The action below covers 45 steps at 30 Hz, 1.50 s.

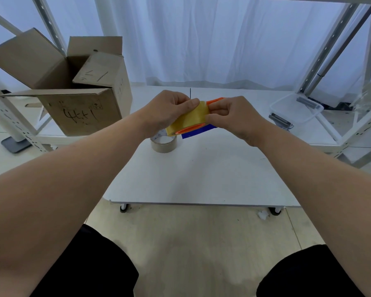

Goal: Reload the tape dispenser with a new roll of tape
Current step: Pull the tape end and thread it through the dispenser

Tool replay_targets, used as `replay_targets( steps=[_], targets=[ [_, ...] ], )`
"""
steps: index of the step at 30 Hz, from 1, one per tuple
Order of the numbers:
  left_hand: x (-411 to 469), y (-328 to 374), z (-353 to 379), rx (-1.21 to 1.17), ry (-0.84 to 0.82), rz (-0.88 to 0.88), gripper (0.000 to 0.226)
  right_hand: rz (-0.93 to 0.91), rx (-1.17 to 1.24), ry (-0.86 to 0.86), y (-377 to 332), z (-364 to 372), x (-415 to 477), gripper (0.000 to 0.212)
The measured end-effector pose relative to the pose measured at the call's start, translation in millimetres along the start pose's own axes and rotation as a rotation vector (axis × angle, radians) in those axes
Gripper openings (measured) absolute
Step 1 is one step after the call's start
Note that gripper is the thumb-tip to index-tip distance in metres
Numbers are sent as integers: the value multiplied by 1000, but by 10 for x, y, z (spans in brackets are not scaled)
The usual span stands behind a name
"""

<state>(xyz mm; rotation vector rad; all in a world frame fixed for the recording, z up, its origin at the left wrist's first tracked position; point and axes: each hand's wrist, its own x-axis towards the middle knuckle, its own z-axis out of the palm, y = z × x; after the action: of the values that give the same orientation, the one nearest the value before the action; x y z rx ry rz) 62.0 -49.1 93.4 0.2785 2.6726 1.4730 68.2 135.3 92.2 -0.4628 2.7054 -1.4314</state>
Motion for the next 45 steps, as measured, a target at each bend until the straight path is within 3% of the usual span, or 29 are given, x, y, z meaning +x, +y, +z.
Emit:
replay_targets(
  steps=[8, 12, 21, 25, 31, 43, 45],
  targets=[
    [-11, 6, -10, 23, -5, 35, 36, -31, -125, 79, 36, 19, 48, 34],
    [-10, 19, -18, 46, -5, 38, 34, 11, -21, 44, 5, 28, 29, 23],
    [-24, 43, 17, 21, 31, 66, 31, -20, 18, 73, 12, 22, 39, 27],
    [-33, 78, 65, 49, 16, 71, 33, -13, -109, 221, 84, 25, 88, 30],
    [-32, 65, 44, 107, 6, 51, 36, 30, 15, 73, 34, 39, 33, 32],
    [-42, 79, 95, 116, 5, 100, 36, 31, -94, 228, 99, 18, 105, 27],
    [-41, 74, 90, 114, 2, 101, 35, 48, -33, 180, 89, 7, 90, 21]
  ],
)
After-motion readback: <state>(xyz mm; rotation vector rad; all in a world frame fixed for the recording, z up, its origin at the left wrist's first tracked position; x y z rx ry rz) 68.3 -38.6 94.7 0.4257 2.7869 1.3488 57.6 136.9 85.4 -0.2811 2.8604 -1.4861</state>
